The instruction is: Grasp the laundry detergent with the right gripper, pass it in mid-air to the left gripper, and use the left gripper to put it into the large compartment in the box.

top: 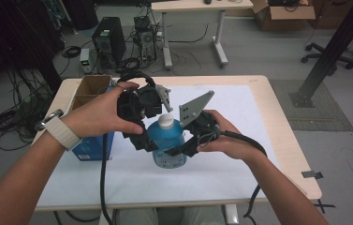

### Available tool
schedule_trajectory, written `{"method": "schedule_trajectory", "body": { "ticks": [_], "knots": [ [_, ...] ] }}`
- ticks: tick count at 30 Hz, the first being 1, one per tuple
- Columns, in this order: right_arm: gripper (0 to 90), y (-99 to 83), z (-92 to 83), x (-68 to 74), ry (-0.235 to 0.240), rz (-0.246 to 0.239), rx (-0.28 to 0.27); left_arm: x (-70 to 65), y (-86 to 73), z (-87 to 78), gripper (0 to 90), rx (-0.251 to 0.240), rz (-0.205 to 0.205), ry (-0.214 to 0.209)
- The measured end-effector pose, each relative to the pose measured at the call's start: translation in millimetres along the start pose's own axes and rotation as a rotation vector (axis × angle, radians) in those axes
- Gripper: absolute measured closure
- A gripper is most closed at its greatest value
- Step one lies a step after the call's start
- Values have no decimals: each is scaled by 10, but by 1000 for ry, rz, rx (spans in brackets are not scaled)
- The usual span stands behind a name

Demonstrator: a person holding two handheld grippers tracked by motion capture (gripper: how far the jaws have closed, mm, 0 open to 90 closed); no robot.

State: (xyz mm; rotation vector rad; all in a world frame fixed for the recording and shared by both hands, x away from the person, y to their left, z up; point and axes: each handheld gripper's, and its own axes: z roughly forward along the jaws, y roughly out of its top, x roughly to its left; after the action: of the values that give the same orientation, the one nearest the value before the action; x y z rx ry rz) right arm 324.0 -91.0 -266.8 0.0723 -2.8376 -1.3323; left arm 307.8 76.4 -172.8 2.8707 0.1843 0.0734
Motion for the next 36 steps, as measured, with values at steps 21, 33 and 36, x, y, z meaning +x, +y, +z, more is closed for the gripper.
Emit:
{"method": "schedule_trajectory", "body": {
  "ticks": [21, 33, 36],
  "knots": [
    [447, 54, 75, -6, 13, -4, 18, 22, 89, 82, 66, 10, 21, -16],
    [447, 61, 102, -4, 22, -1, 24, 35, 80, 88, 87, -3, 11, -16],
    [447, 63, 103, -7, 19, -2, 23, 30, 84, 98, 105, -5, 14, -18]
  ]
}}
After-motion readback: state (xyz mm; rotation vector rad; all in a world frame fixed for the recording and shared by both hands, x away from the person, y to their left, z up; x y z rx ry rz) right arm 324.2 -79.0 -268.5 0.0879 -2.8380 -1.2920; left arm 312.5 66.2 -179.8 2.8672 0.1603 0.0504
